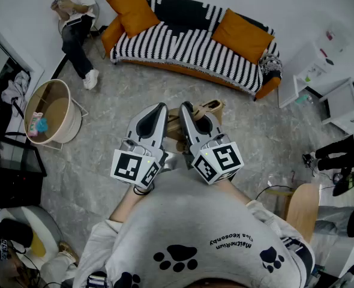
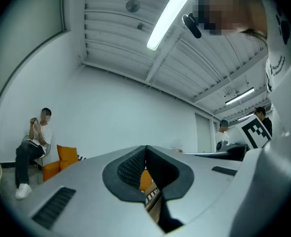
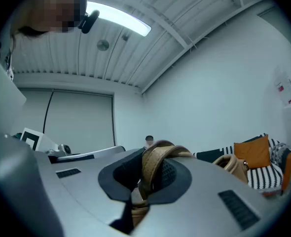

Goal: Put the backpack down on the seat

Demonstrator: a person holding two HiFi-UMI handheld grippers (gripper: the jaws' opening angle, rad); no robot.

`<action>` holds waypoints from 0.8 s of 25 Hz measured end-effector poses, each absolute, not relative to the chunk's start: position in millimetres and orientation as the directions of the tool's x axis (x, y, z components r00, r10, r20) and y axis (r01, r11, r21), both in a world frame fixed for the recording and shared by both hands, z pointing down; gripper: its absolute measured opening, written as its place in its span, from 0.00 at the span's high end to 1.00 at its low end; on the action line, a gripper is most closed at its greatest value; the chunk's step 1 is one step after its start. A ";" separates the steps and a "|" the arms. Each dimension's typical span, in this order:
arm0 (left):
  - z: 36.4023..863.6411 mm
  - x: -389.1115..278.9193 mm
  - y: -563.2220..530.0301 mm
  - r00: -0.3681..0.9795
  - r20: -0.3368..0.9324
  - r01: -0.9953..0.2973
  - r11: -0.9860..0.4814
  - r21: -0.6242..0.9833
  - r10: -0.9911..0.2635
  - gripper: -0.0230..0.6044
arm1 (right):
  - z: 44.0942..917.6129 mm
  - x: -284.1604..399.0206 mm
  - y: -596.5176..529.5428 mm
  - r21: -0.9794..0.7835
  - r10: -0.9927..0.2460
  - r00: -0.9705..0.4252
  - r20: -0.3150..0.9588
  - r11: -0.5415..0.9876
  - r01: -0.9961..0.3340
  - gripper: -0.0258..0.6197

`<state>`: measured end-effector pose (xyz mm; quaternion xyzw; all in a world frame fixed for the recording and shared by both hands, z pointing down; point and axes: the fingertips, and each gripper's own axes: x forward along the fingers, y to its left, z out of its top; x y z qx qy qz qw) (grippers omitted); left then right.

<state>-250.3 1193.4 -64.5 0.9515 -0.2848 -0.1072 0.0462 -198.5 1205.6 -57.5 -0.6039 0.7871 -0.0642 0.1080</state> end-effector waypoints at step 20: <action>-52.7 -218.3 1094.4 0.794 -0.154 -0.567 -0.808 0.160 -0.588 0.93 | -46.1 -162.7 1100.0 -0.287 -0.957 -0.272 -0.099 0.289 -0.913 0.88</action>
